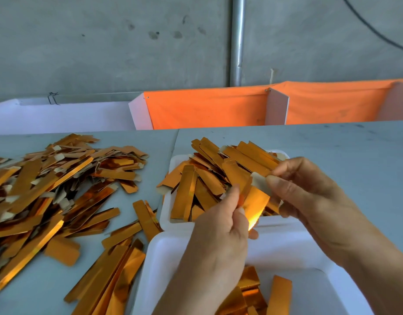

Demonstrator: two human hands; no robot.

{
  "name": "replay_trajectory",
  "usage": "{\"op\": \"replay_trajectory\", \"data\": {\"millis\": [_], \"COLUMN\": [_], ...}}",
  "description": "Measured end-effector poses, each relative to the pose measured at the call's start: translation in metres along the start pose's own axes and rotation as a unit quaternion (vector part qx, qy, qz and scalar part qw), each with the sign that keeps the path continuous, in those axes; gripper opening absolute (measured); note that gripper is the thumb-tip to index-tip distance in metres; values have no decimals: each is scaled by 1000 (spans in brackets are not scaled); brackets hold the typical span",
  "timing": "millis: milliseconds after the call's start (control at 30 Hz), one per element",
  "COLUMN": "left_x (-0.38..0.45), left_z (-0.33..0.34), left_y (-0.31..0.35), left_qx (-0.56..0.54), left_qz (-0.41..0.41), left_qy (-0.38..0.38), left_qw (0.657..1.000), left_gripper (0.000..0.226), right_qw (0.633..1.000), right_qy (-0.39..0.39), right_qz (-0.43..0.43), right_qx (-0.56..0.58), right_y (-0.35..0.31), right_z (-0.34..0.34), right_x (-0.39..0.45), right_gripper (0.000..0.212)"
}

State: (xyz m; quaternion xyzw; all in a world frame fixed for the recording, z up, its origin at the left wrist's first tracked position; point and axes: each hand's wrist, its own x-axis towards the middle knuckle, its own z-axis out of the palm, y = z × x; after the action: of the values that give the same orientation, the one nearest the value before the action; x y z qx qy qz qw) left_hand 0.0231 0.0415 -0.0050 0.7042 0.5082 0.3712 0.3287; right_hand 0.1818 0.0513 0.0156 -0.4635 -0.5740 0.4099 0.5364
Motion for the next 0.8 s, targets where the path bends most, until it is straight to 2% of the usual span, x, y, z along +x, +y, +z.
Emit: {"op": "replay_trajectory", "data": {"millis": [67, 167, 367, 500, 600, 700, 800], "left_x": [1, 1, 1, 2, 2, 2, 0], "left_z": [2, 4, 5, 8, 7, 7, 5], "left_y": [1, -1, -1, 0, 0, 1, 4], "left_qx": [24, 53, 106, 125, 139, 144, 105], "left_qz": [26, 50, 75, 72, 76, 75, 84], "left_qy": [20, 34, 48, 63, 64, 52, 40], "left_qw": [999, 997, 990, 988, 985, 985, 990], "left_gripper": [47, 47, 50, 52, 52, 51, 49], "right_qw": [999, 994, 988, 986, 981, 988, 988], "right_qy": [7, -14, -47, -43, -21, -38, -113], "right_qz": [-22, -6, 50, 42, 35, 69, 95], "right_qx": [-49, -113, -140, -155, -189, -133, 39], "right_y": [-3, -4, -7, -9, -6, -3, -3], "right_z": [0, 3, 3, 4, 6, 2, -4], "right_x": [0, 0, -1, -2, -1, 1, 0], "right_gripper": [27, 29, 32, 15, 11, 11, 14]}}
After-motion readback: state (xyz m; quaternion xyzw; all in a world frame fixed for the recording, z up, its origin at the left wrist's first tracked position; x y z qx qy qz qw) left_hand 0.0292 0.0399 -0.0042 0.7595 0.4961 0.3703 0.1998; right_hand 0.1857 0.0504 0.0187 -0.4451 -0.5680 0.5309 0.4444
